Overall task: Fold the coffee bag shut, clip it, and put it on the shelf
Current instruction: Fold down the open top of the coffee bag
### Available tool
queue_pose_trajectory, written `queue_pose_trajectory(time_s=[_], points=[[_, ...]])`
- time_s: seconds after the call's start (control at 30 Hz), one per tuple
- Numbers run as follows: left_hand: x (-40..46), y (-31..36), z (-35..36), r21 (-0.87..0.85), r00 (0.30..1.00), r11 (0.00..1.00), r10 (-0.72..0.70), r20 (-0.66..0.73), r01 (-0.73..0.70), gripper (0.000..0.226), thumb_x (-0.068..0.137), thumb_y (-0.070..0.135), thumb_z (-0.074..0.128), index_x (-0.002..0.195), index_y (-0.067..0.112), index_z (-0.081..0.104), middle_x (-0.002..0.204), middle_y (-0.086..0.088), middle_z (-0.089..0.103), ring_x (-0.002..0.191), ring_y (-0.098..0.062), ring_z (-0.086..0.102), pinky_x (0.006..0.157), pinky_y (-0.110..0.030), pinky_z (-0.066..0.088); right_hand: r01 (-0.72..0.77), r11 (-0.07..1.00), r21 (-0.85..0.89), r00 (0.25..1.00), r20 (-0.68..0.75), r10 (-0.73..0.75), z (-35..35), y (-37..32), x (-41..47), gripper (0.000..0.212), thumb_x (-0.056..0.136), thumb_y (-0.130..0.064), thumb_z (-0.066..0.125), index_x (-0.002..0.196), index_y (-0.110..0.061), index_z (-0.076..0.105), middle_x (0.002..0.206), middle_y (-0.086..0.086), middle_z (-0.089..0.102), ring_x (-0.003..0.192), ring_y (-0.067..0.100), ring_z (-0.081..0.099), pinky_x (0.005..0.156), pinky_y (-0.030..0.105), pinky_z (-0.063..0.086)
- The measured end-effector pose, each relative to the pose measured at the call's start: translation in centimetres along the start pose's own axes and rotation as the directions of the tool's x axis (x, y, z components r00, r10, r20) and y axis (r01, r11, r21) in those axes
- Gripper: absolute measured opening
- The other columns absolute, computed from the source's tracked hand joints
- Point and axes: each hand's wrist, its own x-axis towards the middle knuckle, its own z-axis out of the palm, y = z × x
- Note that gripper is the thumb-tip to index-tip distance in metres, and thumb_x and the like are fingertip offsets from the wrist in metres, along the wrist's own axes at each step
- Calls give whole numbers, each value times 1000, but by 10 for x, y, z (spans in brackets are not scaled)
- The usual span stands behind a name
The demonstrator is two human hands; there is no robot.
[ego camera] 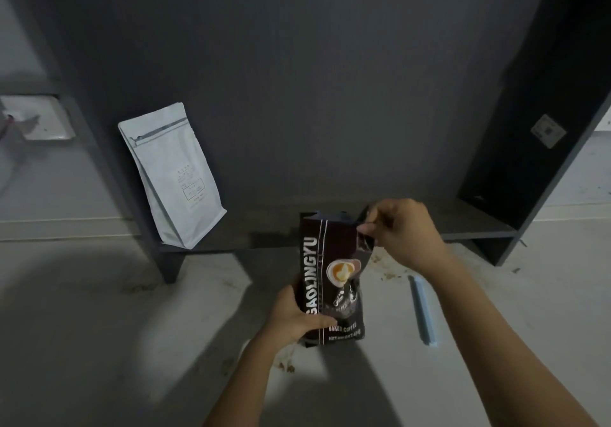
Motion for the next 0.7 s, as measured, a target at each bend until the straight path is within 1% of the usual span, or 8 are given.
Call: queue_pose_trajectory(time_s=[0.07,0.17,0.23,0.33,0.43,0.53,0.6,0.7], points=[[-2,1,-1,10,1000,1000,4,10,-5,75,46,8,89,110,22,54,99,14,66,98,-7,63,72,-16,50,-47,998,-46,999,-19,46,4,3,-5,18,76,-17,70,63,-9,61,65,6,63,59,13,57,52,12,44],[-3,3,-3,39,999,999,18,29,-19,73,47,5,89,111,18,55,99,12,67,94,-5,64,65,-10,51,-36,988,-150,989,136,57,-6,-3,-7,13,79,-19,67,71,-9,64,76,8,67,72,20,62,60,20,46],[2,8,-5,72,999,997,28,39,-30,65,48,7,89,104,22,60,97,10,69,91,-5,66,68,-11,52,-5,996,-84,988,156,18,-18,-13,-11,12,79,-19,66,73,-9,65,76,9,68,74,20,64,63,25,49],[14,17,-12,104,999,994,41,-6,-40,63,46,15,90,101,22,59,100,7,69,93,-6,65,83,-28,54,-18,994,111,999,-41,22,-20,-13,-12,13,77,-18,67,71,-8,65,74,15,69,71,26,66,69,40,54],[18,14,-18,159,1000,987,11,-28,-7,68,43,13,88,104,18,58,103,0,70,97,-15,65,90,-43,53,-25,1000,13,998,-58,25,-5,1,-14,13,74,-18,71,76,-9,62,73,11,68,70,24,64,69,41,54],[13,8,-21,151,999,988,-22,-36,27,67,48,2,86,109,11,59,98,-1,70,97,-19,66,87,-39,54,-33,962,271,998,-41,46,11,18,-20,34,71,-16,74,95,-15,51,76,10,64,70,22,62,65,34,51],[9,7,-23,110,999,993,-42,-29,45,66,52,0,85,111,9,58,98,-3,70,98,-21,66,87,-42,54,-100,857,506,995,25,101,23,34,-22,62,65,-12,79,115,-19,43,93,7,61,85,19,62,72,33,52],[6,9,-26,72,998,995,-65,3,64,64,54,0,84,112,11,59,100,-3,71,99,-21,66,88,-46,54,-266,858,439,933,341,115,62,60,-32,98,53,-16,87,131,-27,30,124,0,53,113,16,52,82,24,46]])
